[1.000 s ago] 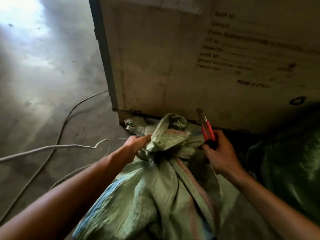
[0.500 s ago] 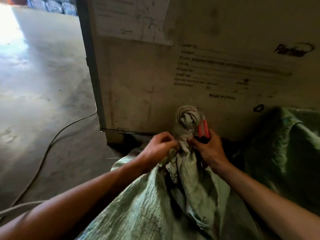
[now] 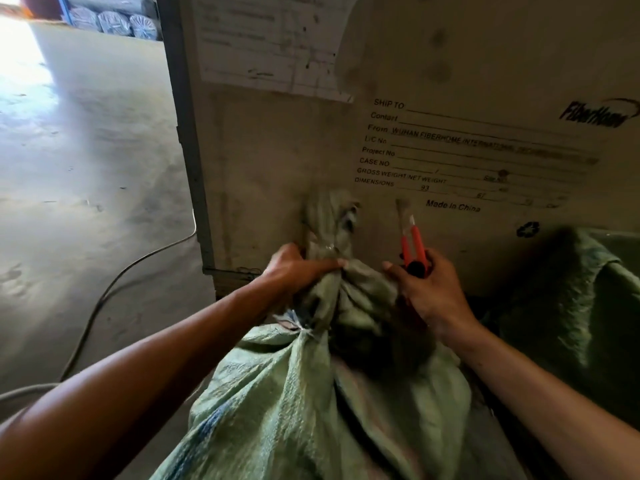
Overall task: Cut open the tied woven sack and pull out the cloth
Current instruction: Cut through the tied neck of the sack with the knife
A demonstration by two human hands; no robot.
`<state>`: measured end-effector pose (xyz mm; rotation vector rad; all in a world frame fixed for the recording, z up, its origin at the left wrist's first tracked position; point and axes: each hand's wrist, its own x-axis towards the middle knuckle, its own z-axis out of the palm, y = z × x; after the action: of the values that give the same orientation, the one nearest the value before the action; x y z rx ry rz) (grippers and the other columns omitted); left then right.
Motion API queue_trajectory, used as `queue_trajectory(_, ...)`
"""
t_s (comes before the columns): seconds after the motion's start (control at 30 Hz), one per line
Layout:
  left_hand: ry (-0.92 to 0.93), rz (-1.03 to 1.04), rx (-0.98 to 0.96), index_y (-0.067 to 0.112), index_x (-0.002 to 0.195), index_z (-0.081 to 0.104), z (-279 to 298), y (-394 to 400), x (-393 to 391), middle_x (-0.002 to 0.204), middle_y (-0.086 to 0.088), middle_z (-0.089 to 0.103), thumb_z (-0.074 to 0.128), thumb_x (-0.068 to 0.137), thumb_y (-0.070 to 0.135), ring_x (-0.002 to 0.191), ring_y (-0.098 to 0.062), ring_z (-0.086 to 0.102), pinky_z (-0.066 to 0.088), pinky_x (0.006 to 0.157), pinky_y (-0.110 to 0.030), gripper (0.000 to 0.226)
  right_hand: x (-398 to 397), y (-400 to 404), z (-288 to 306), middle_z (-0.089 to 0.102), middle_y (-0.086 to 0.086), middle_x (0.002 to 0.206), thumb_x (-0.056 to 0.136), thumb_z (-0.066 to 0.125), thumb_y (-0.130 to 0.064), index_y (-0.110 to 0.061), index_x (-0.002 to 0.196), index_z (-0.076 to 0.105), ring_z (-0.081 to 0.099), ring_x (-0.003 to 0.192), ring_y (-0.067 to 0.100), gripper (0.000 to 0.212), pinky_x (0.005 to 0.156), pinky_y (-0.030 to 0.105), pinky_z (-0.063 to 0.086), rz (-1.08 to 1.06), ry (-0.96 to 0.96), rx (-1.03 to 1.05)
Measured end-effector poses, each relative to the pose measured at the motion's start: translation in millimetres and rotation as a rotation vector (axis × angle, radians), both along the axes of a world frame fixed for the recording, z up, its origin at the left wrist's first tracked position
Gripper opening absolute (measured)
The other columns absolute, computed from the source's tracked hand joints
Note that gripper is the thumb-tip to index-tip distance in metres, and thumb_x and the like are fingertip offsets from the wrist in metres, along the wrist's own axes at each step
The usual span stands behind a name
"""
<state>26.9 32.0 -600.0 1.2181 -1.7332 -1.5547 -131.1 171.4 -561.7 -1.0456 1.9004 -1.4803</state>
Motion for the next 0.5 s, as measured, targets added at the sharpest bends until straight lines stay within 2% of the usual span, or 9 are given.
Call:
queue_trajectory(0.03,-0.018,0.104,0.023,0.016,0.094,0.070,0,-9,0,0.091,-0.007,0.076,0.083,0.022,0.071,0.077,-0.023,0.073,0.060,0.074,-0.040,0.091,0,-3,1,0.063,0.005,0.087,0.076,0.075,-0.027,-0.012,0.105,0.055,0.062,0.075,0.017,0.038,0.064,0.028,0.054,0.003,0.011,0.001)
queue_trajectory(0.07,-0.018,0.157,0.036,0.018,0.095,0.070,3,-16,1,0.091,-0.006,0.076,0.080,0.018,0.074,0.076,-0.023,0.073,0.060,0.073,-0.040,0.096,1,-4,1,0.064,0.002,0.090,0.074,0.077,-0.029,-0.015,0.105,0.054,0.063,0.077,0.014,0.042,0.064,0.026,0.055,0.027,0.033,0.013)
queue_trajectory(0.13,-0.039,0.154,0.047,0.020,0.097,0.070,16,-21,3,0.092,-0.003,0.075,0.080,0.028,0.070,0.075,-0.020,0.072,0.060,0.069,-0.034,0.086,5,-8,-4,0.067,0.000,0.097,0.066,0.081,-0.035,-0.019,0.109,0.054,0.066,0.085,0.013,0.053,0.071,0.032,0.058,0.083,0.094,0.051)
queue_trajectory(0.2,-0.047,0.068,0.036,0.017,0.098,0.069,27,-16,3,0.091,-0.003,0.075,0.080,0.048,0.060,0.076,-0.017,0.072,0.057,0.065,-0.028,0.067,12,-13,-12,0.070,0.004,0.099,0.062,0.084,-0.034,-0.015,0.111,0.057,0.068,0.088,0.015,0.058,0.077,0.039,0.058,0.071,0.111,0.040)
queue_trajectory(0.23,-0.035,-0.003,0.046,0.015,0.100,0.069,32,-12,4,0.092,-0.004,0.075,0.081,0.053,0.055,0.079,-0.018,0.072,0.059,0.069,-0.030,0.062,15,-15,-17,0.071,0.006,0.099,0.062,0.084,-0.033,-0.013,0.110,0.058,0.068,0.089,0.017,0.059,0.079,0.042,0.058,0.055,0.111,0.017)
queue_trajectory(0.33,0.011,-0.222,0.017,0.012,0.102,0.070,35,-3,16,0.098,-0.006,0.076,0.086,0.052,0.039,0.091,-0.023,0.071,0.055,0.089,-0.045,0.059,20,-23,-25,0.071,0.008,0.100,0.062,0.084,-0.032,-0.009,0.110,0.058,0.069,0.090,0.019,0.059,0.081,0.048,0.057,0.011,0.067,-0.041)
queue_trajectory(0.4,-0.018,-0.316,-0.115,0.016,0.110,0.067,30,-4,26,0.104,-0.001,0.074,0.084,0.062,0.033,0.095,-0.015,0.070,0.055,0.090,-0.040,0.054,19,-26,-28,0.071,0.010,0.096,0.062,0.083,-0.034,-0.009,0.105,0.060,0.069,0.087,0.022,0.055,0.079,0.051,0.057,-0.023,0.032,-0.045)
queue_trajectory(0.47,-0.037,-0.404,-0.187,0.022,0.127,0.052,21,3,31,0.115,0.005,0.068,0.080,0.068,0.034,0.101,-0.006,0.065,0.054,0.091,-0.030,0.066,17,-29,-29,0.070,0.013,0.096,0.067,0.081,-0.024,-0.006,0.102,0.060,0.069,0.087,0.023,0.045,0.081,0.048,0.058,-0.018,-0.029,-0.048)
queue_trajectory(0.5,-0.017,-0.455,-0.170,0.024,0.134,0.041,14,8,32,0.121,0.004,0.064,0.081,0.068,0.033,0.107,-0.007,0.062,0.053,0.093,-0.031,0.079,18,-29,-28,0.070,0.013,0.095,0.070,0.080,-0.018,-0.006,0.099,0.061,0.069,0.086,0.023,0.037,0.080,0.044,0.058,-0.006,-0.042,-0.057)
